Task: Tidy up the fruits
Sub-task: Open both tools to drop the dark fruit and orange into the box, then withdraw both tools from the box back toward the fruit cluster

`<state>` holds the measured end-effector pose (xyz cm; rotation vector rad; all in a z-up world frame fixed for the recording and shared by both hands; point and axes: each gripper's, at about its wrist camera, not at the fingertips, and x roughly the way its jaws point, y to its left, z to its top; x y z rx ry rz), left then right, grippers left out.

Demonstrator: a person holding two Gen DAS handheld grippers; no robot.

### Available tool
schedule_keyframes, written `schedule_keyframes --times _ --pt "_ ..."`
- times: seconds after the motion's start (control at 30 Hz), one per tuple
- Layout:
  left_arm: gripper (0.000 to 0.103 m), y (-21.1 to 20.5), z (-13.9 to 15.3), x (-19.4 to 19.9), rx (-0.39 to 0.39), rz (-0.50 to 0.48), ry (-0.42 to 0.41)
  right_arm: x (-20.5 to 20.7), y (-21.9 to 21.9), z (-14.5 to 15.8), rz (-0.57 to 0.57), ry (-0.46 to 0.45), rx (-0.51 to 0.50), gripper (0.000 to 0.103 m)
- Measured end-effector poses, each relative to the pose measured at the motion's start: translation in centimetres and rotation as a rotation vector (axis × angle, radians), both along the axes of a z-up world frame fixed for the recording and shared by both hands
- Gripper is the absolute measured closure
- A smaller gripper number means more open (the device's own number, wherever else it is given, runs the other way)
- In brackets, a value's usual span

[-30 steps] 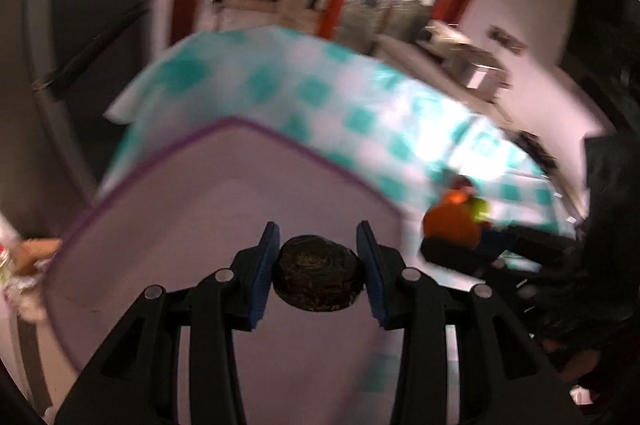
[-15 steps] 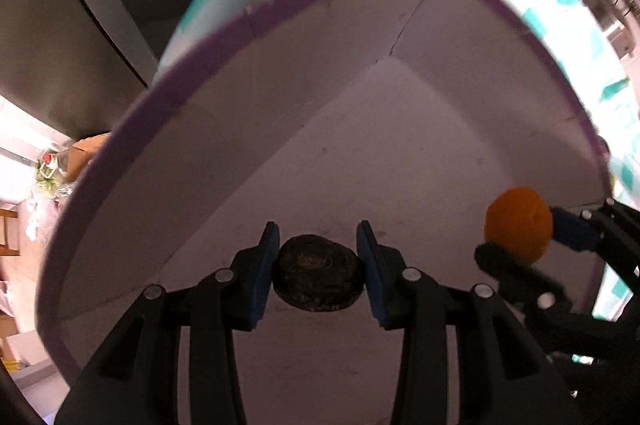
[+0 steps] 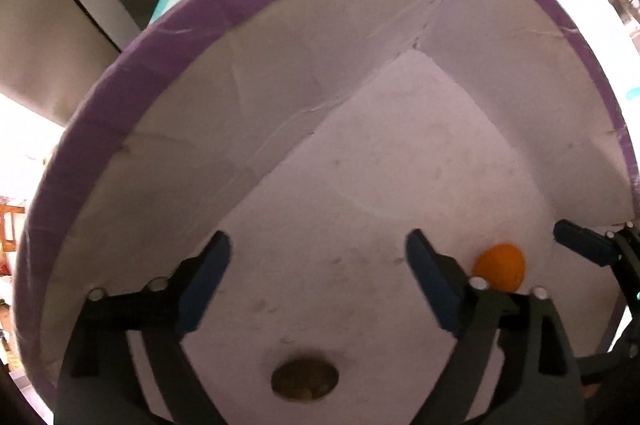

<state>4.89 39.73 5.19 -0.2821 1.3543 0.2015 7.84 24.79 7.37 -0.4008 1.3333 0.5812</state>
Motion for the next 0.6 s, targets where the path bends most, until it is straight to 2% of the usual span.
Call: schedule_keyframes --times 0.07,0.2,0.3,0.33,0.37,0.4,0.47,0.5,0.6 --pt "0.007 0.1 0.7 -0.4 0.011 0.006 -0.033 -0.6 -0.7 1.0 0.005 -0.034 0.050 0.025" --pt "0.007 0.4 4.7 -2.3 0.095 0.067 -0.187 -2.0 -2.1 3.9 0.049 -0.130 0.142 0.025" --pt "0.007 -1.1 8.8 -3.7 0.243 0.058 -0.338 -3.1 -4.3 7.7 0.081 -0.260 0.242 0.025" --pt "0.007 -2.5 11.1 -4.9 0.336 0.050 -0.430 -3.5 -5.1 8.9 0.083 -0.299 0.276 0.025" --pt "0.003 -3.3 12.0 -4.9 0.362 0.047 -0.467 -4.0 -6.7 10.6 0.078 -0.353 0.319 0.024" --pt "0.002 -4.1 13.7 -6.2 0.399 0.044 -0.543 -4.6 -7.1 11.7 0.069 -0.385 0.342 0.022" --pt "0.002 -7.0 16.2 -7.8 0.450 0.045 -0.653 -5.4 -9.2 13.9 0.034 -0.468 0.389 0.017" --pt "0.002 -10.3 17.9 -9.1 0.482 0.043 -0.712 -7.0 -11.1 15.0 0.001 -0.515 0.410 0.015" --pt "0.002 -16.6 19.9 -9.9 0.567 0.026 -0.777 -8.2 -16.5 16.3 -0.113 -0.571 0.421 0.015"
